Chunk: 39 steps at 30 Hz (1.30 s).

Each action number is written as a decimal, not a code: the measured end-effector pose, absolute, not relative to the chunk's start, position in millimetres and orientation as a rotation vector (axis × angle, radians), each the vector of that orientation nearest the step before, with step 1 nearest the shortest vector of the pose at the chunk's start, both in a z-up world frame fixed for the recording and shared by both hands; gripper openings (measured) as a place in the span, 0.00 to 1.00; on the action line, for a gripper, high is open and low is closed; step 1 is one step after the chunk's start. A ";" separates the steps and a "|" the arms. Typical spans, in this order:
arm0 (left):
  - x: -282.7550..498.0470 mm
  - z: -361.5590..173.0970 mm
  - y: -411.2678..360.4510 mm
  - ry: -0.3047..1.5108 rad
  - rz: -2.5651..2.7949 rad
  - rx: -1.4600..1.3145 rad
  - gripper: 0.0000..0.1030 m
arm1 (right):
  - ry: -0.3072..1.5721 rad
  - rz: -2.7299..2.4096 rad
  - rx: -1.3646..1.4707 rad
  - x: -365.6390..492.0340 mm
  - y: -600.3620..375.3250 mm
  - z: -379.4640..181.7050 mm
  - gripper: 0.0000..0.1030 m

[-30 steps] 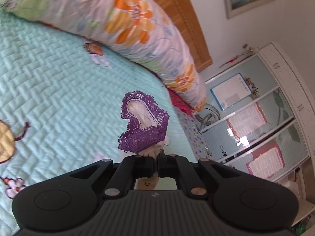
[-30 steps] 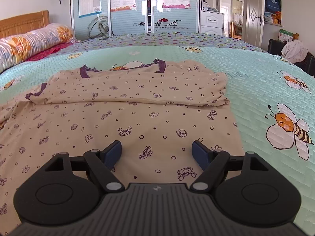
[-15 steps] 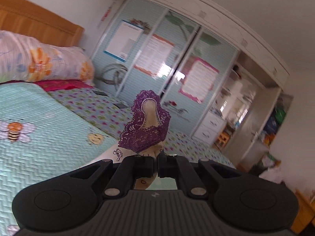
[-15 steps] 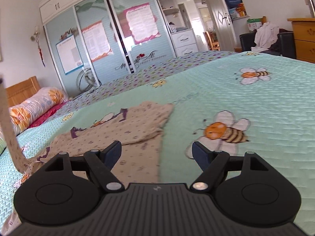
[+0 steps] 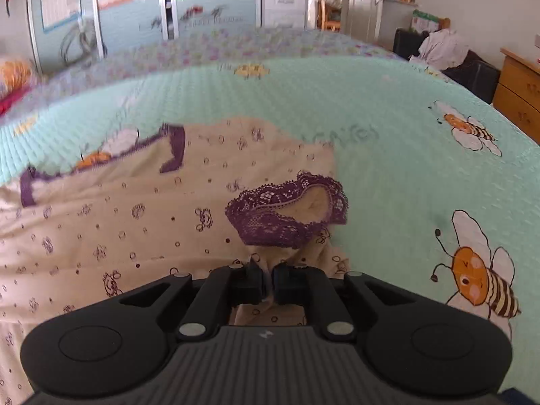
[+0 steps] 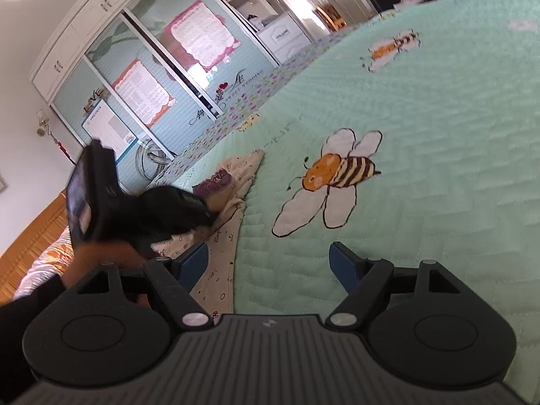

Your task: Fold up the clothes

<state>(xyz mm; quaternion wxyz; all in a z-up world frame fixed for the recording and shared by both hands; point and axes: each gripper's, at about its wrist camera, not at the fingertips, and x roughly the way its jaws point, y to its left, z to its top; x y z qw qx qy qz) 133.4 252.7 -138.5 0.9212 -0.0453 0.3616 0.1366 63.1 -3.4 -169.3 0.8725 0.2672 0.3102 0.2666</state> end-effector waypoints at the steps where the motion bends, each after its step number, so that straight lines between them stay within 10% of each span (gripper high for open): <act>1: 130.6 -135.9 252.6 0.736 0.276 -0.077 0.21 | 0.651 0.557 0.553 63.3 -2.6 -169.9 0.76; 4: 113.7 -123.1 248.3 0.689 0.266 -0.009 0.54 | 0.652 0.564 0.527 61.9 2.7 -170.2 0.76; 17: -32.5 -101.4 346.3 0.678 0.495 -0.188 0.58 | 0.626 0.564 0.497 58.9 4.9 -174.0 0.77; 33: -106.9 -157.2 505.4 0.319 0.582 -1.225 0.57 | 0.596 0.572 0.513 57.0 3.4 -178.5 0.77; 36: -103.3 -171.8 515.8 0.231 0.629 -1.328 0.38 | 0.596 0.574 0.518 57.3 3.1 -179.3 0.77; 37: -104.4 -170.5 518.8 0.205 0.655 -1.318 0.05 | 0.596 0.574 0.519 57.8 2.9 -179.6 0.77; 39: -115.2 -167.6 522.8 0.144 0.708 -1.310 0.02 | 0.596 0.576 0.522 58.3 2.7 -180.2 0.78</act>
